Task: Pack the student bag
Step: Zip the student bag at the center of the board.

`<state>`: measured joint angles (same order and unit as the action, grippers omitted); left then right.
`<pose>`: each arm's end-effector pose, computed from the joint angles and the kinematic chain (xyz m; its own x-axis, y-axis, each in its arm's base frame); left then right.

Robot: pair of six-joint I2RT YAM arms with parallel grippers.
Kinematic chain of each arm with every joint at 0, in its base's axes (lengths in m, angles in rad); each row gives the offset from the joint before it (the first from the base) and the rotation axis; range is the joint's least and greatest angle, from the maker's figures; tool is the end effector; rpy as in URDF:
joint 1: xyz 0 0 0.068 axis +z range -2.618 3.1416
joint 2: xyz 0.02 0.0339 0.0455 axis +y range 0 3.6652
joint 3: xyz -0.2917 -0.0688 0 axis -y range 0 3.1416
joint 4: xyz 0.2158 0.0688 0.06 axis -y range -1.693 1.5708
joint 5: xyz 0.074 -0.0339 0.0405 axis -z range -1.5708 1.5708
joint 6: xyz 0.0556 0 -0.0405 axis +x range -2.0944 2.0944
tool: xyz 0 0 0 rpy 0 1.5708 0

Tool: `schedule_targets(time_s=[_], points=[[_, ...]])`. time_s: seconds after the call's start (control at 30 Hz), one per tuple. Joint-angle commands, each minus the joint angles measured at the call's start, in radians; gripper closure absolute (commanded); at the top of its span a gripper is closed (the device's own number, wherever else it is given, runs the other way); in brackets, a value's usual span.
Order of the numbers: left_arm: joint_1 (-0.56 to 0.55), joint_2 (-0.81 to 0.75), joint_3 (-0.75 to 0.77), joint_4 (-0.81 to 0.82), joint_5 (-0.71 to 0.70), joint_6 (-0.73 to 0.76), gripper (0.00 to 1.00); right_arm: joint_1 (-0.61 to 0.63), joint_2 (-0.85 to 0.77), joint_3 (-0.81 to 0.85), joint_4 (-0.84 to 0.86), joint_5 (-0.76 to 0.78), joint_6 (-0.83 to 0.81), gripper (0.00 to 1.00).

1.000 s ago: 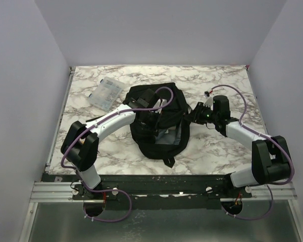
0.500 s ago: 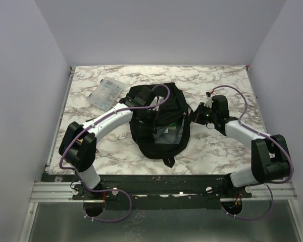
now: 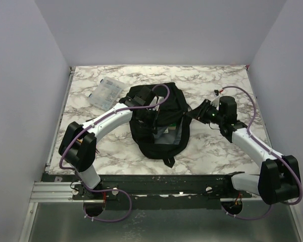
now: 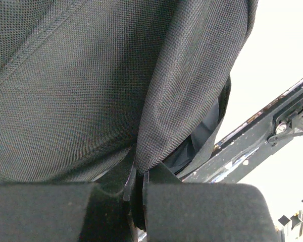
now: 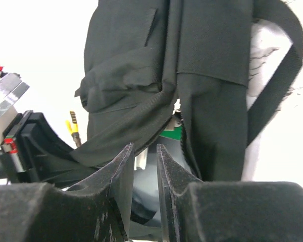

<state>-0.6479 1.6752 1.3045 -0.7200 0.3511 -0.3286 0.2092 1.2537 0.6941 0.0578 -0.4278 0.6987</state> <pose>0.2528 -0.2154 0.2694 -0.8931 0.2960 -0.3387 0.4280 0.7907 -0.4378 0.2427 0.0751 0.2670 -0.7107 0.4474 -0.5429 -0.1145 0.6879 0.7167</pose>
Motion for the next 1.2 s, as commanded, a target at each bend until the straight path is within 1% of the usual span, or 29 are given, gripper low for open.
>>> schedule_targets(time_s=[0.0, 0.1, 0.2, 0.33, 0.5, 0.73, 0.8, 0.93, 1.03, 1.1, 1.17], points=[[0.011, -0.032, 0.017, -0.006, 0.022, 0.010, 1.00, 0.010, -0.014, -0.066, 0.127, -0.082, 0.095, 0.71], [0.017, -0.050, 0.016, 0.009, 0.011, 0.002, 1.00, 0.016, 0.039, -0.087, 0.216, -0.115, 0.134, 0.71], [0.027, -0.063, 0.009, 0.020, 0.004, -0.006, 1.00, 0.016, 0.077, -0.109, 0.286, -0.091, 0.162, 0.71], [0.040, -0.063, -0.005, 0.022, -0.001, -0.010, 1.00, 0.016, 0.133, -0.128, 0.382, -0.076, 0.214, 0.77], [0.044, -0.053, -0.004, 0.024, 0.016, -0.012, 1.00, 0.017, 0.203, -0.127, 0.483, -0.090, 0.278, 0.77], [0.047, -0.058, 0.001, 0.031, 0.039, -0.013, 1.00, 0.018, 0.229, -0.127, 0.485, -0.099, 0.307, 0.75], [0.048, -0.073, 0.003, 0.037, 0.031, -0.014, 1.00, 0.025, 0.204, -0.153, 0.473, -0.078, 0.273, 0.74], [0.048, -0.121, 0.003, 0.063, 0.040, -0.005, 1.00, 0.100, 0.097, -0.167, 0.359, 0.087, 0.067, 0.67], [0.048, -0.149, -0.006, 0.099, 0.095, -0.003, 1.00, 0.200, 0.012, -0.189, 0.311, 0.326, -0.101, 0.62], [0.048, -0.159, -0.013, 0.121, 0.141, -0.004, 1.00, 0.276, -0.029, -0.204, 0.314, 0.509, -0.178, 0.56], [0.048, -0.152, -0.010, 0.128, 0.170, -0.005, 1.00, 0.343, -0.044, -0.205, 0.314, 0.625, -0.231, 0.53]])
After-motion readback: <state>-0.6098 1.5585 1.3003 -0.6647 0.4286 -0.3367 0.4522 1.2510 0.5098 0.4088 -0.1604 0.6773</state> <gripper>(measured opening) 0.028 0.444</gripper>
